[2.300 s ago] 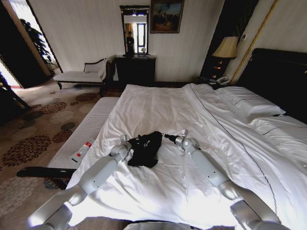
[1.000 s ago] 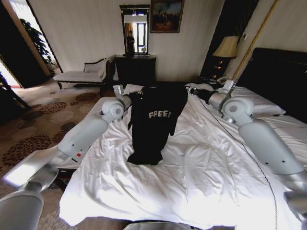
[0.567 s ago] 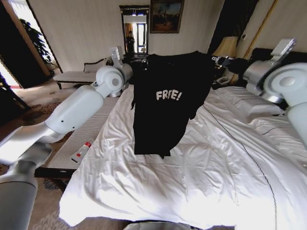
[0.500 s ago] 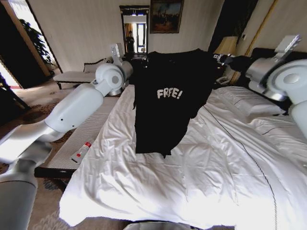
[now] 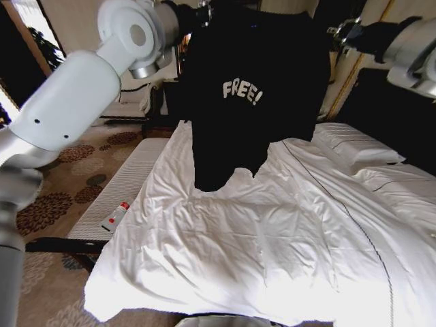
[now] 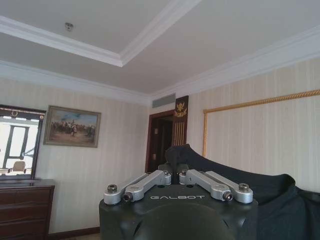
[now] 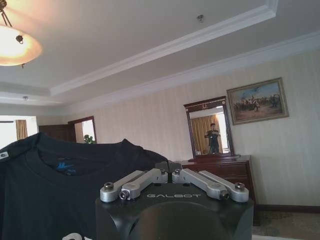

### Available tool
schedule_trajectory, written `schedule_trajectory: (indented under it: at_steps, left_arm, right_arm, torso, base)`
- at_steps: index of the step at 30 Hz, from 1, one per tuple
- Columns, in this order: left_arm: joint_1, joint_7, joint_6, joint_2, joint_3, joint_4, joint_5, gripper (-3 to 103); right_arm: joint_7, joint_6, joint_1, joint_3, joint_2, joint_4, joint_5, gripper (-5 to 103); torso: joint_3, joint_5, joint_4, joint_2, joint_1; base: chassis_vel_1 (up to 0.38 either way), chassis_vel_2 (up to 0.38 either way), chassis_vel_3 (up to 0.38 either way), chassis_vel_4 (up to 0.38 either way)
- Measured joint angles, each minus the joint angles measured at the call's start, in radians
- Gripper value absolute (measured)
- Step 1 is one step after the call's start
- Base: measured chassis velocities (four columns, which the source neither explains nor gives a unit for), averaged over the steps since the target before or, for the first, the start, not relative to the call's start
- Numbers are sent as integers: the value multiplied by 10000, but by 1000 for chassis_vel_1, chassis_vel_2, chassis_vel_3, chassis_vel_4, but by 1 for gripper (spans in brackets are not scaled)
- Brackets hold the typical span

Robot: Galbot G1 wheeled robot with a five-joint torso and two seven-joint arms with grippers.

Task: Fold the clothes on the bed.

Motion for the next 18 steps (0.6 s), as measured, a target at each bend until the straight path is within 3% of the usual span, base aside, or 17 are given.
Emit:
schedule_trajectory:
  at_steps: [5, 8, 18]
  left_arm:
    - [-2, -51, 36, 507, 123, -540, -215, 2]
    - [-19, -106, 65, 752, 184, -848, -371, 2]
    - [-29, -154, 67, 612, 432, -737, -444, 2]
  right_arm:
    - [-159, -50, -49, -106, -94, 302, -197, 0]
    - [-334, 49, -275, -135, -117, 369, -971, 0]
    - [-413, 361, -499, -245, 109, -52, -1762, 0]
  torso:
    - [0, -4, 3, 0, 0]
    - [0, 0, 0, 0, 0]
    - [0, -2, 3, 0, 0]
  base:
    - [0, 0, 0, 0]
    - [0, 0, 0, 0]
    - [0, 0, 0, 0]
